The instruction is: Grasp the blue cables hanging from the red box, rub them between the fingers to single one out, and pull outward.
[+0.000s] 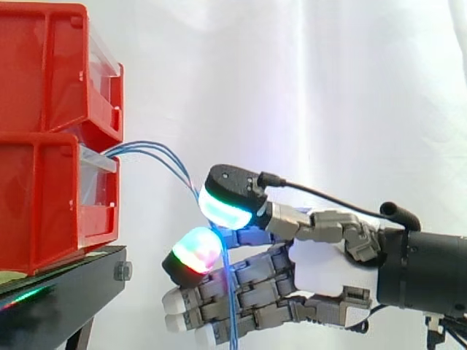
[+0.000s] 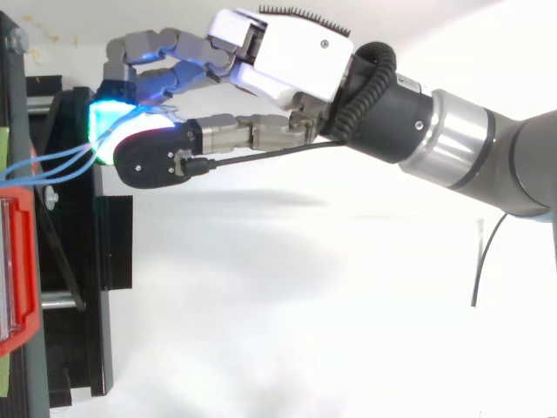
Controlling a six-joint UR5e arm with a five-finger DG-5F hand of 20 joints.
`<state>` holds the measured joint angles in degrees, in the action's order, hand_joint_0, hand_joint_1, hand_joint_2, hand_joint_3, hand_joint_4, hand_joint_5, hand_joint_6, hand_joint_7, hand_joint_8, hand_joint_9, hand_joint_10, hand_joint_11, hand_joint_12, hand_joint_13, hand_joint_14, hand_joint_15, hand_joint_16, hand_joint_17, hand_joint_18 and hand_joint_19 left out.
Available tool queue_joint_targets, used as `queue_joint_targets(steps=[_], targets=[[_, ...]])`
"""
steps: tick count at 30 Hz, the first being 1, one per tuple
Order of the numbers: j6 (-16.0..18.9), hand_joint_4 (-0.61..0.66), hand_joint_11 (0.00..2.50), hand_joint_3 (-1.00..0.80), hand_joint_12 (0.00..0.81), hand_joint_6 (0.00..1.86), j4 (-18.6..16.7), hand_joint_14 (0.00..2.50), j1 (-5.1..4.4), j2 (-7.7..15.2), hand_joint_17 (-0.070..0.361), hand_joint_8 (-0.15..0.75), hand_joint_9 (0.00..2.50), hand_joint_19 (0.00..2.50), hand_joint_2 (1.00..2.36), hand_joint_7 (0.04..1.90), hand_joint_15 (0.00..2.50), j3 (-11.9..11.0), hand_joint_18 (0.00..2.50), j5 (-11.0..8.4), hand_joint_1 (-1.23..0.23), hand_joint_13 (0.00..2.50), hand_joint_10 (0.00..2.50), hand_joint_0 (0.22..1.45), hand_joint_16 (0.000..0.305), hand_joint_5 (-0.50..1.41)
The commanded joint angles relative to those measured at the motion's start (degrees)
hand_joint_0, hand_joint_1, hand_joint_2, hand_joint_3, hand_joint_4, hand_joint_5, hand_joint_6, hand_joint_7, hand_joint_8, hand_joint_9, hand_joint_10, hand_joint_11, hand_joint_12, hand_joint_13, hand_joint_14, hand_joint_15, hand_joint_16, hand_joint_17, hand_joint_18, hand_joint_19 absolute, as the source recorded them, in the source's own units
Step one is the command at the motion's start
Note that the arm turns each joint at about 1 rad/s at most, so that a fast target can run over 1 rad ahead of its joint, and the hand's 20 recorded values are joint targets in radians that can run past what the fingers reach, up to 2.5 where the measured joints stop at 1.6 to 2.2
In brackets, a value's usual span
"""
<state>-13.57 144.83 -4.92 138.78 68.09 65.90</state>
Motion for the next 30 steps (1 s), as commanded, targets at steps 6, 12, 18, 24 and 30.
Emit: queue_joint_targets(steps=[6,12,18,24,30], targets=[[0.1,0.33,0.27,-0.5,0.37,0.5,5.6,0.01,0.0,-3.2,0.126,0.292,0.85,0.37,1.0,1.21,0.22,0.0,0.51,1.86,-0.51,0.66,0.01,0.47,0.056,-0.1],[0.5,0.32,0.27,-0.5,0.37,0.5,9.7,0.01,0.26,-4.4,0.126,0.291,0.85,0.36,1.0,1.21,0.23,0.0,0.52,2.39,-0.51,0.66,0.01,0.47,0.056,-0.1],[0.9,0.29,0.28,-0.5,0.348,0.5,12.9,0.01,0.44,-6.2,0.116,0.274,0.85,0.39,1.0,1.23,0.24,0.0,0.49,2.65,-0.51,0.66,0.01,0.53,0.051,-0.1],[0.9,0.27,0.29,-0.37,0.338,0.5,15.0,0.01,0.44,-7.1,0.11,0.263,0.85,0.4,1.01,1.23,0.25,0.0,0.48,2.39,-0.52,0.65,0.01,0.58,0.049,-0.1],[0.6,0.27,0.29,-0.31,0.334,0.5,14.6,0.01,0.53,-7.1,0.109,0.262,0.85,0.4,1.01,1.24,0.24,0.0,0.48,2.21,-0.56,0.65,0.01,0.6,0.048,-0.1]])
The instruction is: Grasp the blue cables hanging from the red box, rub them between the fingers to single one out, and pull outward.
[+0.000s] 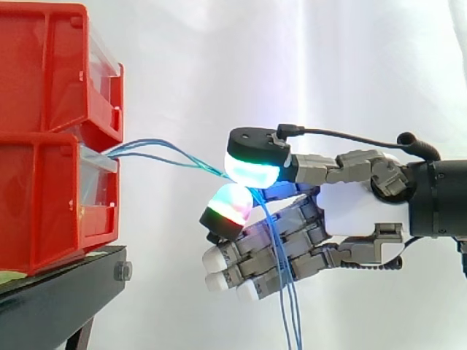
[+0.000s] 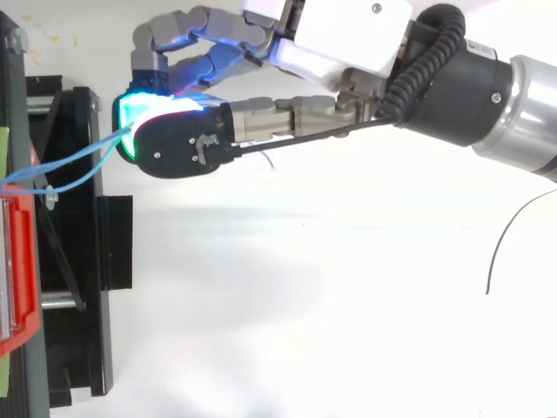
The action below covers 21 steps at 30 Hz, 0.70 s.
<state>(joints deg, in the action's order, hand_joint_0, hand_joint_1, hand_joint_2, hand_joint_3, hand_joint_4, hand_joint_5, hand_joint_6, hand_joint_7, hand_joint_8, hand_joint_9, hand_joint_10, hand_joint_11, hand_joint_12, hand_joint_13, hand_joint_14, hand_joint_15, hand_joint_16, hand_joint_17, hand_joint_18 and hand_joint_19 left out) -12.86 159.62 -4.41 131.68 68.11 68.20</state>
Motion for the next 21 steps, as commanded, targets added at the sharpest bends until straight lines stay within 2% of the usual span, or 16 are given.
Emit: queue_joint_targets(steps=[1,5,8,10,13,15,17,21], targets=[[-0.3,0.27,0.29,-0.29,0.34,0.5,-0.3,0.01,-0.07,0.0,0.111,0.266,0.85,0.38,1.01,1.24,0.24,0.0,0.49,-0.26,-0.58,0.65,0.01,0.6,0.049,-0.1],[-0.3,0.27,0.28,-0.31,0.345,0.5,-0.2,0.01,-0.33,0.0,0.113,0.264,0.84,0.39,1.01,1.25,0.24,0.0,0.51,-1.23,-0.65,0.66,0.01,0.6,0.05,-0.1],[-0.4,0.28,0.28,-0.46,0.339,0.5,-0.3,0.01,-0.33,0.0,0.112,0.262,0.84,0.39,1.0,1.26,0.24,0.0,0.51,-1.32,-0.65,0.66,0.01,0.55,0.05,-0.1],[-0.4,0.29,0.29,-0.5,0.343,0.5,-0.4,0.01,-0.33,0.1,0.115,0.268,0.85,0.4,1.0,1.27,0.24,0.0,0.52,-1.32,-0.61,0.67,0.01,0.53,0.051,-0.09],[-0.4,0.3,0.25,-0.5,0.344,0.5,-0.4,0.01,-0.42,0.0,0.115,0.269,0.87,0.4,1.0,1.25,0.25,0.0,0.52,-1.32,-0.44,0.68,0.01,0.52,0.051,-0.08],[-0.4,0.3,0.26,-0.5,0.342,0.5,-0.4,0.01,-0.42,0.0,0.115,0.271,0.89,0.41,1.0,1.24,0.25,0.0,0.51,-1.4,-0.38,0.68,0.01,0.52,0.051,-0.08],[-0.4,0.3,0.26,-0.5,0.34,0.5,-0.2,0.01,-0.33,0.0,0.113,0.268,0.88,0.42,1.0,1.23,0.25,0.0,0.51,-1.4,-0.36,0.68,0.01,0.54,0.05,-0.08],[-0.2,0.29,0.26,-0.46,0.336,0.5,0.0,0.01,-0.33,0.0,0.109,0.264,0.88,0.43,1.0,1.23,0.26,0.0,0.51,-1.49,-0.42,0.7,0.01,0.57,0.049,-0.08]])
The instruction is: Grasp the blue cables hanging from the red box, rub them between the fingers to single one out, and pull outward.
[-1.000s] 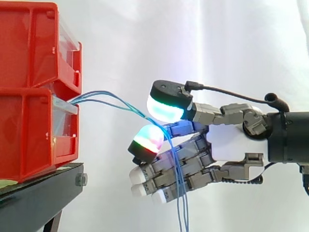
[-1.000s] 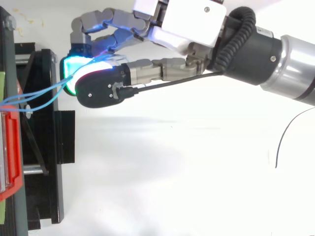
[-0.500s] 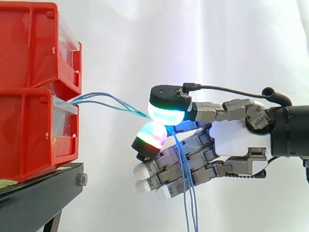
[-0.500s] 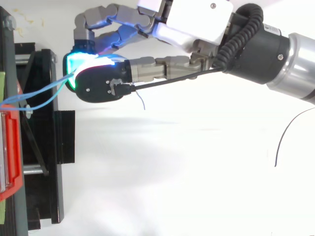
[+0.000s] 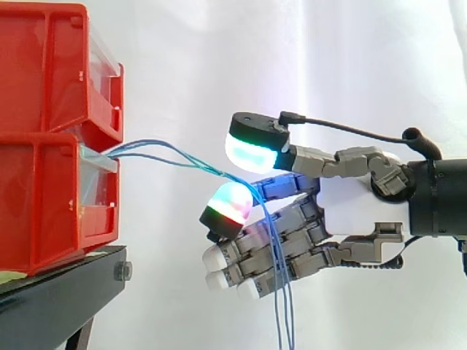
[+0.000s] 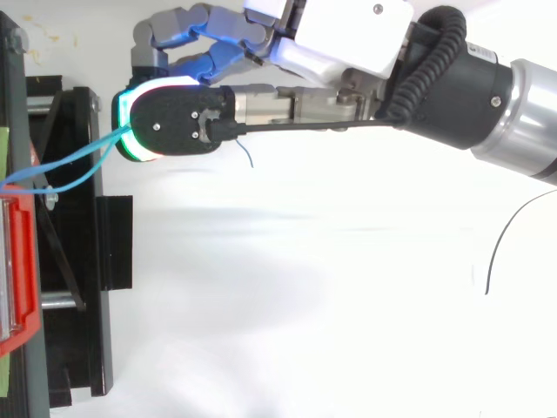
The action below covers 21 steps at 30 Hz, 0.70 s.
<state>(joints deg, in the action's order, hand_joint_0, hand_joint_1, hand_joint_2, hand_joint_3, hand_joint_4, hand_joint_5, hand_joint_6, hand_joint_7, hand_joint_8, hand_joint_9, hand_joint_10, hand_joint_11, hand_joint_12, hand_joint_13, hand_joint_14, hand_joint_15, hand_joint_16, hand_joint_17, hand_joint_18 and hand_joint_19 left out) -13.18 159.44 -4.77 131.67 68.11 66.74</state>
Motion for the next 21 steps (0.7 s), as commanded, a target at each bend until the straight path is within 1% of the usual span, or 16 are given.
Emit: queue_joint_targets(steps=[1,5,9,13,14,16,21], targets=[[0.0,0.28,0.27,-0.44,0.335,0.5,0.2,0.01,0.02,0.0,0.108,0.263,0.88,0.42,1.0,1.23,0.26,0.0,0.52,-0.04,-0.44,0.71,0.01,0.58,0.048,-0.08],[-0.1,0.29,0.28,-0.33,0.329,0.5,0.1,0.01,0.02,0.0,0.106,0.259,0.89,0.42,1.01,1.24,0.26,0.0,0.54,-0.04,-0.54,0.72,0.01,0.62,0.047,-0.08],[-0.1,0.29,0.29,-0.26,0.328,0.5,0.0,0.01,-0.07,0.1,0.105,0.258,0.89,0.42,1.01,1.23,0.26,0.0,0.55,-0.21,-0.6,0.72,0.01,0.64,0.047,-0.08],[-0.1,0.3,0.29,-0.25,0.326,0.5,0.0,0.01,-0.07,0.1,0.105,0.253,0.89,0.42,1.01,1.21,0.26,0.0,0.55,-0.39,-0.64,0.72,0.01,0.64,0.047,-0.08],[-0.1,0.3,0.29,-0.26,0.328,0.5,0.0,0.01,-0.07,0.0,0.107,0.257,0.88,0.41,1.01,1.21,0.26,0.0,0.55,-0.39,-0.67,0.71,0.01,0.64,0.047,-0.08],[0.0,0.29,0.28,-0.26,0.323,0.5,0.1,0.01,0.02,0.0,0.106,0.25,0.87,0.41,1.01,1.2,0.26,0.0,0.55,-0.3,-0.69,0.71,0.01,0.64,0.047,-0.09],[0.2,0.29,0.29,-0.32,0.324,0.5,0.2,0.01,0.02,0.0,0.104,0.244,0.86,0.42,1.01,1.21,0.27,0.0,0.54,-0.3,-0.72,0.7,0.01,0.63,0.046,-0.09]])
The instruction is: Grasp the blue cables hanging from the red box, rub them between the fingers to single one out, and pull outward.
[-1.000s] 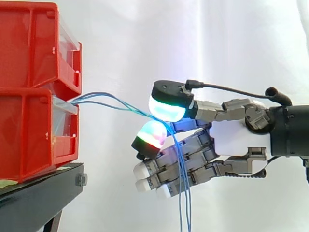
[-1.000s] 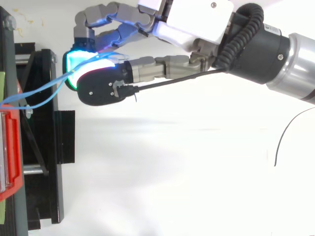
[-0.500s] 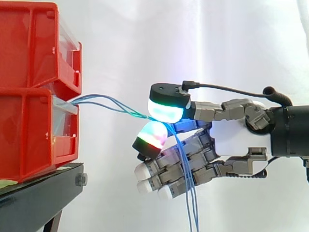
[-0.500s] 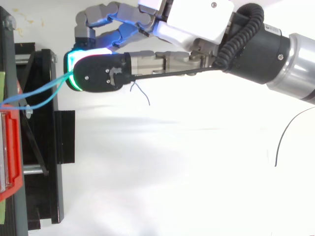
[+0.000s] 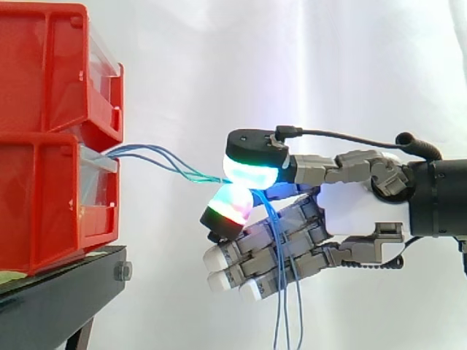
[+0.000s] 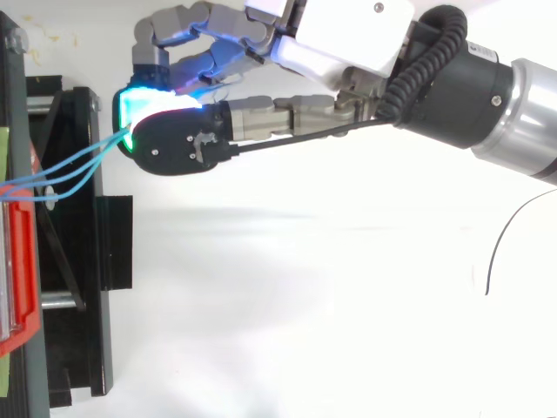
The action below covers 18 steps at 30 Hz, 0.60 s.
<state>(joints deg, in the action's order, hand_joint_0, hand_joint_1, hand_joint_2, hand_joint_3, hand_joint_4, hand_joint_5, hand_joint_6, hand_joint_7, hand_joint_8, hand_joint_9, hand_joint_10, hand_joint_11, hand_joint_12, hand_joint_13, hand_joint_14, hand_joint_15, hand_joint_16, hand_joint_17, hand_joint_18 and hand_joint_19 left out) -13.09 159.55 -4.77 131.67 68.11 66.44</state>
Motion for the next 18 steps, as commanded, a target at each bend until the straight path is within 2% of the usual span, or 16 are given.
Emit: queue_joint_targets(steps=[1,7,12,18], targets=[[0.1,0.3,0.28,-0.33,0.325,0.5,0.1,0.01,0.03,0.0,0.104,0.244,0.86,0.42,1.01,1.21,0.26,0.0,0.54,0.01,-0.73,0.7,0.01,0.63,0.046,-0.09],[-0.2,0.3,0.29,-0.5,0.334,0.5,0.1,0.01,-0.06,0.0,0.106,0.256,0.88,0.43,1.0,1.23,0.27,0.0,0.55,-0.17,-0.69,0.71,0.01,0.57,0.047,-0.08],[-0.2,0.3,0.29,-0.5,0.339,0.5,0.1,0.01,-0.06,0.0,0.109,0.267,0.94,0.46,1.0,1.24,0.27,0.0,0.57,-0.17,-0.39,0.74,0.01,0.55,0.048,-0.07],[0.0,0.29,0.29,-0.48,0.343,0.5,0.1,0.01,-0.06,0.0,0.11,0.27,0.94,0.46,1.0,1.21,0.28,0.0,0.56,-0.17,-0.35,0.73,0.01,0.57,0.049,-0.08]])
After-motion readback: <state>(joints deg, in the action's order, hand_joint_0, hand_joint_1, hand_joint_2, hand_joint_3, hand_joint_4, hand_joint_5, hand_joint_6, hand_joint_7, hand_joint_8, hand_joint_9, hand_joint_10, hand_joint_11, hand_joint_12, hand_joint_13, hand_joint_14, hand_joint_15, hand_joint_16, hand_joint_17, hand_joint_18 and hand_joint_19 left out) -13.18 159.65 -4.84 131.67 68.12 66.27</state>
